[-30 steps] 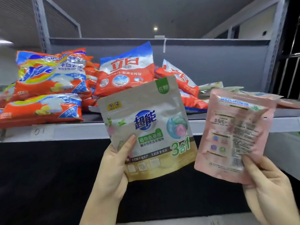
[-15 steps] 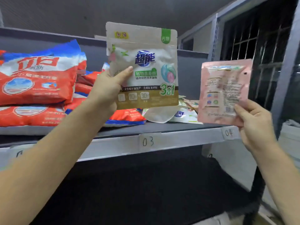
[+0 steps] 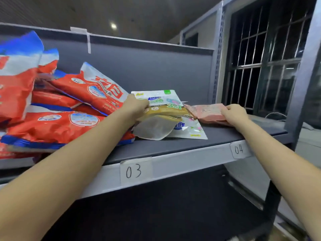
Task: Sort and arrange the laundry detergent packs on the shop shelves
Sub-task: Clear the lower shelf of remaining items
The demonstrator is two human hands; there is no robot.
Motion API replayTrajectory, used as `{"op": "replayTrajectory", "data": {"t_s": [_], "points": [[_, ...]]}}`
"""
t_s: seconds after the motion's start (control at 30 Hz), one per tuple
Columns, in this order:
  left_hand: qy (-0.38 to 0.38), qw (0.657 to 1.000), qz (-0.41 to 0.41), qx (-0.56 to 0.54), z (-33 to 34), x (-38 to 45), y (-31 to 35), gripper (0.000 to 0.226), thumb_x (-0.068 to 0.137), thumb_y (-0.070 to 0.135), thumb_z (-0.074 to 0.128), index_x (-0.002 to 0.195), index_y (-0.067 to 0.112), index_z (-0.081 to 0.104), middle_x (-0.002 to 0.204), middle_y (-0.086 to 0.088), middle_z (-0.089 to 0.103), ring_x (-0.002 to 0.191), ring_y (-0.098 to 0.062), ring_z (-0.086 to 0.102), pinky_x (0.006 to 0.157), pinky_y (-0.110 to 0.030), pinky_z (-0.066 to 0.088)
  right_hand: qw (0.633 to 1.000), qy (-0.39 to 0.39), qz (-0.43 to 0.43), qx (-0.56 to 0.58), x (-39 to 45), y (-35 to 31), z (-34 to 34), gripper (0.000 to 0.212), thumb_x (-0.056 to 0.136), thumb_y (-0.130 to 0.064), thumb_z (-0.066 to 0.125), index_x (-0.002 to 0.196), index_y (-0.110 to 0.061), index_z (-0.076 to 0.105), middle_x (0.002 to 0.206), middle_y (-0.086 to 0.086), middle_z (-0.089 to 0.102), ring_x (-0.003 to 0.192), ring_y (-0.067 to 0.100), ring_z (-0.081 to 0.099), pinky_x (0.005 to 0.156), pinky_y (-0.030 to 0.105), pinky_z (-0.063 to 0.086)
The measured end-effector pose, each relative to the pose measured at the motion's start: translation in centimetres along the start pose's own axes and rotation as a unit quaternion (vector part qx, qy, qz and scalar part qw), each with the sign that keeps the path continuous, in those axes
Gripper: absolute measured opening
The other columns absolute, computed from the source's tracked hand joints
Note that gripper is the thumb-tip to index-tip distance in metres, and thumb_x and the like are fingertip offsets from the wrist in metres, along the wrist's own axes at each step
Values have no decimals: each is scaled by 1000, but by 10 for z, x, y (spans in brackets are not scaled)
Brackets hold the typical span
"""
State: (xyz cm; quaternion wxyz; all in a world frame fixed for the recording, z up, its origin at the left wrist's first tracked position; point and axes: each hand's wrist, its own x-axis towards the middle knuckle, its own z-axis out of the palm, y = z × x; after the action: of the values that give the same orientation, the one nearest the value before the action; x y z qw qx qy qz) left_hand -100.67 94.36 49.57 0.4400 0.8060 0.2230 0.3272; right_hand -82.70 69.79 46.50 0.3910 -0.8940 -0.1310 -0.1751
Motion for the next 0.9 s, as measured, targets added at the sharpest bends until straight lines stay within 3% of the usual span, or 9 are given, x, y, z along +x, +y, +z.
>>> {"op": "replayTrajectory", "data": {"t_s": [0.07, 0.13, 0.2, 0.3, 0.43, 0.53, 0.6, 0.8, 0.9], "points": [[-2, 994, 43, 103, -1, 0, 4, 57, 83, 30, 56, 134, 7, 46, 129, -14, 54, 116, -31, 53, 93, -32, 43, 1000, 10, -6, -24, -2, 5, 1, 29, 95, -18, 44, 87, 2, 63, 94, 24, 59, 95, 37, 55, 67, 29, 28], [-3, 963, 107, 246, -3, -6, 9, 44, 91, 28, 48, 129, 6, 52, 130, -17, 54, 114, -32, 51, 93, -34, 41, 999, 12, -5, -44, -4, 5, -1, 23, 92, -15, 46, 78, -1, 57, 93, 26, 56, 92, 37, 53, 67, 31, 30], [-6, 940, 162, 299, -4, -12, 9, 33, 95, 23, 40, 115, 6, 61, 124, -17, 58, 102, -30, 51, 82, -33, 40, 998, 18, -9, -65, -8, 2, -6, 22, 91, -13, 47, 98, 3, 60, 110, 28, 59, 102, 39, 53, 72, 35, 36], [-9, 933, 193, 303, -6, -20, 10, 31, 94, 21, 41, 110, 11, 66, 119, -11, 62, 103, -28, 54, 81, -34, 43, 994, 34, -48, -95, -18, 0, -15, 31, 91, -15, 46, 114, 1, 58, 122, 24, 58, 110, 40, 52, 79, 35, 39], [12, 922, 229, 310, -10, -37, 17, 34, 95, 27, 42, 117, 15, 65, 122, -7, 63, 109, -27, 55, 83, -33, 42, 986, 31, -122, -112, -50, -15, -32, 21, 92, -14, 42, 91, -3, 60, 99, 21, 59, 97, 38, 52, 75, 36, 38], [41, 912, 270, 306, -10, -59, 18, 34, 95, 29, 41, 118, 19, 64, 125, -2, 62, 113, -25, 54, 86, -34, 42, 977, 14, -184, -104, -79, -28, -40, 33, 95, -17, 43, 123, -6, 58, 127, 14, 58, 120, 32, 50, 96, 36, 38], [57, 900, 306, 304, -9, -80, 16, 33, 96, 30, 42, 118, 20, 64, 123, -2, 63, 114, -25, 53, 88, -36, 44, 972, 7, -219, -81, -102, -32, -42, 37, 96, -18, 44, 131, -10, 53, 136, 8, 54, 127, 26, 45, 103, 34, 33], [71, 860, 411, 295, -9, -160, -8, 53, 86, 43, 30, 107, 13, 69, 108, -7, 69, 102, -31, 60, 83, -40, 47, 937, 23, -346, -31, -177, -31, -37, 33, 95, -16, 50, 126, -8, 58, 127, 10, 60, 120, 27, 52, 101, 34, 36], [53, 859, 423, 286, -9, -196, -35, 41, 88, 34, 39, 102, 11, 70, 99, -7, 70, 95, -31, 62, 79, -40, 48, 930, 10, -366, -8, -220, -18, -27, 33, 94, -16, 51, 125, -7, 58, 127, 10, 60, 119, 21, 51, 99, 21, 31]]}}
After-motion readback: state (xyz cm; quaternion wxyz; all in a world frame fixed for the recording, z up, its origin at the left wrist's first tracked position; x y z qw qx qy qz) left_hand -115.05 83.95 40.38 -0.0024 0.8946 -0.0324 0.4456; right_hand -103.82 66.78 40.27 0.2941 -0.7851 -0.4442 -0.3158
